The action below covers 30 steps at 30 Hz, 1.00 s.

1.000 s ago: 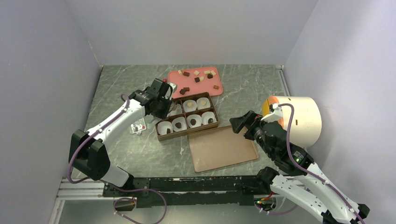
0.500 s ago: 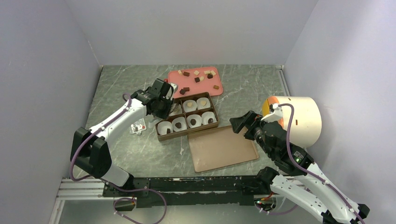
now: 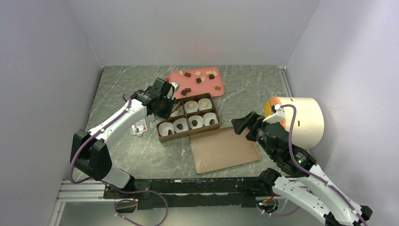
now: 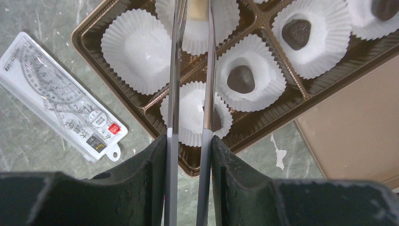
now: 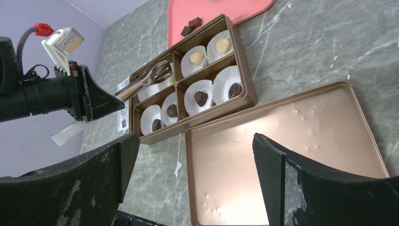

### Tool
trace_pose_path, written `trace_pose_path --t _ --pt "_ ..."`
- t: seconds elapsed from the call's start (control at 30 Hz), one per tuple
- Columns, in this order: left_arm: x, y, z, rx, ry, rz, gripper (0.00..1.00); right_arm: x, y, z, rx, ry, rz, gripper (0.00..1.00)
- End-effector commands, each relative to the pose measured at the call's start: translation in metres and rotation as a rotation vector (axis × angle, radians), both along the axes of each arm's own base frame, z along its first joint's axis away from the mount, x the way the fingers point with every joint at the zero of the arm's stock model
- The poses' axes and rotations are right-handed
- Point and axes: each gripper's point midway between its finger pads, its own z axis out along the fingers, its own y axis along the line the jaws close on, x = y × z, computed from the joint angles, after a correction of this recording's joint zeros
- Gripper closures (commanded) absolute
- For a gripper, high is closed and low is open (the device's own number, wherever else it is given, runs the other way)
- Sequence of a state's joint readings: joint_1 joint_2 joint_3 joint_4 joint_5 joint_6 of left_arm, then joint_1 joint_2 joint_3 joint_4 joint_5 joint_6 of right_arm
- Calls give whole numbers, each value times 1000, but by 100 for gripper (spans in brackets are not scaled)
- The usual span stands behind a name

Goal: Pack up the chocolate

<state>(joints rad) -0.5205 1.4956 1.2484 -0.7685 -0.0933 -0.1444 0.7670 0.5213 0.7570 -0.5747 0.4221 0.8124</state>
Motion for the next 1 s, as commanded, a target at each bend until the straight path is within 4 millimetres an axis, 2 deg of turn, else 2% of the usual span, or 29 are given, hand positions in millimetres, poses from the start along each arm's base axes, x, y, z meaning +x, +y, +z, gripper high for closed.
trace_pose_path --t 0.0,0.23,0.47,0.73,0.97 --pt "19 -17 56 -121 -158 11 62 3 -2 7 13 -30 -17 4" --pt "40 -25 71 -132 -214 13 63 3 -3 10 6 -34 -20 4" --pt "80 -41 88 -146 -299 26 62 3 -3 14 17 -41 -17 4" --pt "131 -58 74 -103 -335 49 61 0 -8 18 13 -43 -27 4" --pt "154 -85 50 -143 -324 -4 60 -1 -10 20 19 -45 -34 4"
